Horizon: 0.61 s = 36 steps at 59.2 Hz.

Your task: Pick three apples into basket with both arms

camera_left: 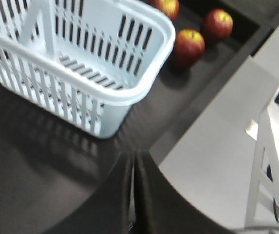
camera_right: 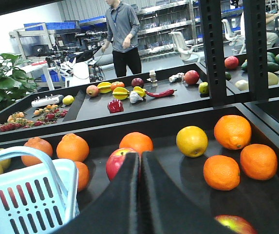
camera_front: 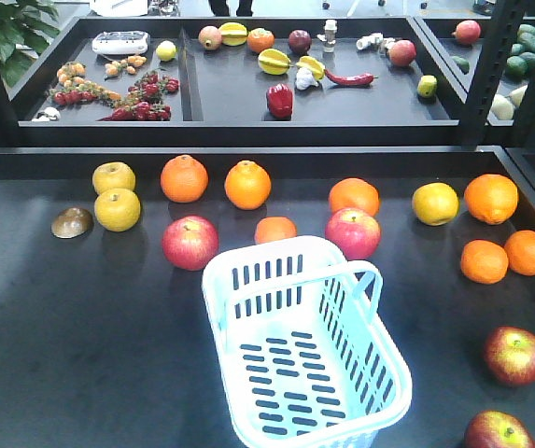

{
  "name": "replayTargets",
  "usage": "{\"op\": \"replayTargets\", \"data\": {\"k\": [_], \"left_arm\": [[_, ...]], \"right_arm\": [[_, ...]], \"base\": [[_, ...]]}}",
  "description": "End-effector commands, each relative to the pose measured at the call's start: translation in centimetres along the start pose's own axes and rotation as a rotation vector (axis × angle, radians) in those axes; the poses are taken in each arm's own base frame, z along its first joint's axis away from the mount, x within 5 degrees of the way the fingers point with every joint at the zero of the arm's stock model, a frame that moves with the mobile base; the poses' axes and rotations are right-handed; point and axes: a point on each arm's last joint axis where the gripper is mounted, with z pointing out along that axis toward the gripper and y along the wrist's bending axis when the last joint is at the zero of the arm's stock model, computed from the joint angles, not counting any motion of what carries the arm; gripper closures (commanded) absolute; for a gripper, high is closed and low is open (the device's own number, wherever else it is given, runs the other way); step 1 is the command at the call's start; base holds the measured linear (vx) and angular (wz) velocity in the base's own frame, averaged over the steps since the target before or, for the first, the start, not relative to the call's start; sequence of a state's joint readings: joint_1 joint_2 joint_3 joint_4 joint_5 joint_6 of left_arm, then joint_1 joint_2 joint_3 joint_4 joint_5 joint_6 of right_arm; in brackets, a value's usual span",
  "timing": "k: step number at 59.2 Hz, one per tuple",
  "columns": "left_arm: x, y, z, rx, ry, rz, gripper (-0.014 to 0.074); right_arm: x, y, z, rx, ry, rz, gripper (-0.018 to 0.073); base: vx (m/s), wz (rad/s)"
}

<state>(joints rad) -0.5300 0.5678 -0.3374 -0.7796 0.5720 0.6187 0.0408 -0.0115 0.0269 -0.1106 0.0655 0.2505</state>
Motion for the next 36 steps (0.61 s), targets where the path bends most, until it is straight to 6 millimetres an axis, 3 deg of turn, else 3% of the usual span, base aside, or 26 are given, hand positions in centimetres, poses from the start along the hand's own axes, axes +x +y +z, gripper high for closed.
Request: {"op": "replayTargets", "data": {"k": [1, 16, 23, 28, 36], "left_arm": [[-1.3, -0.1, -0.6, -0.015, -0.106, -0.030, 0.0604], [-1.2, -0.2, -0.5, -0.006, -0.092, -0.031, 0.0604], [-1.2, -0.2, -0.5, -0.006, -0.092, -0.031, 0.0604], [-1.2, -0.2, -0.5, -0.006, -0.091, -0.031, 0.0603], [-1.2, -0.2, -0.5, -0.006, -0.091, -0.031, 0.0603]], "right_arm": [[-0.2, 0.1, -0.1, -0.012, -0.069, 0.000, 0.0568], [-0.8, 0.0, -0.1, -0.046, -0.123, 0.665, 0.0568], [-1.0, -0.1, -0.1, -0.055, -0.132, 0.858, 0.0568], [-2.1, 0.2, -0.3, -0.079, -0.149, 0.834, 0.0566], [-6.6, 1.4, -1.5, -0.137, -0.152, 0.535, 0.0564]], "base": [[0.00, 0.00], [0.00, 0.00], [0.00, 0.00], [0.00, 0.00], [0.00, 0.00]]}}
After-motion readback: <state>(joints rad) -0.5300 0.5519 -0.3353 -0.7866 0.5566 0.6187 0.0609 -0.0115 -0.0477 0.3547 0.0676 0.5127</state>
